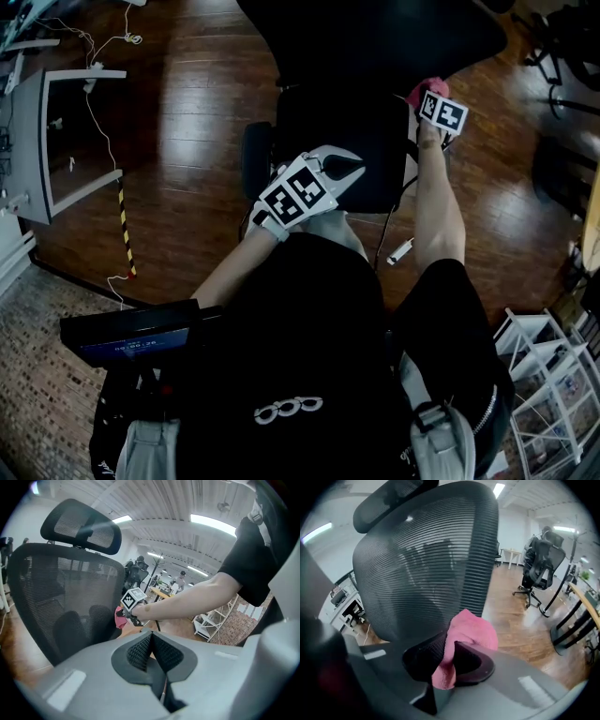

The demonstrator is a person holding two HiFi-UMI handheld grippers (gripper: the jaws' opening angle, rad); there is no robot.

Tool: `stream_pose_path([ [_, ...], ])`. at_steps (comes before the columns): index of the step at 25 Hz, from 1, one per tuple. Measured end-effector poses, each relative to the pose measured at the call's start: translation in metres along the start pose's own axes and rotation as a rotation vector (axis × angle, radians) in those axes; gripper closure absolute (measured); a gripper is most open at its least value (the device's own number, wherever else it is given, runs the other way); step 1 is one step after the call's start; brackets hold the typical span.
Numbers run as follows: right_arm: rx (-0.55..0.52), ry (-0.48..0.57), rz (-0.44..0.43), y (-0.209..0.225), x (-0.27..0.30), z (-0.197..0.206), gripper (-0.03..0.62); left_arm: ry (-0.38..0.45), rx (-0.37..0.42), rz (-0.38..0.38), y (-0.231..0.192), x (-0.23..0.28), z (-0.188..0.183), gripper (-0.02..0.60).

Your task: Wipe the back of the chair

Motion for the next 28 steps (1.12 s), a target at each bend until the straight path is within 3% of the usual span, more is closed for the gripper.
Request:
stream_pose_path([
  [18, -0.109, -0.056, -0.175, -0.172, 0.048, 0.014, 0.551, 0.019, -0.047, -0.084, -0.031, -0.085, 0.032, 0.591],
  [28, -0.228, -0.066, -0.338, -0.303, 0.065, 0.02, 0.551, 0.028, -0.072, -0.115, -0.057, -0.149, 0.051, 0.591],
])
Point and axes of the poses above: the fingertips, and each gripper's own axes: x forward along the fingers, y to its right, z out of its underside, the point moved 6 cm from there along -x, backward along the fingers, and after that the axes turned 7 degrees about y, right-handed, at the moved point
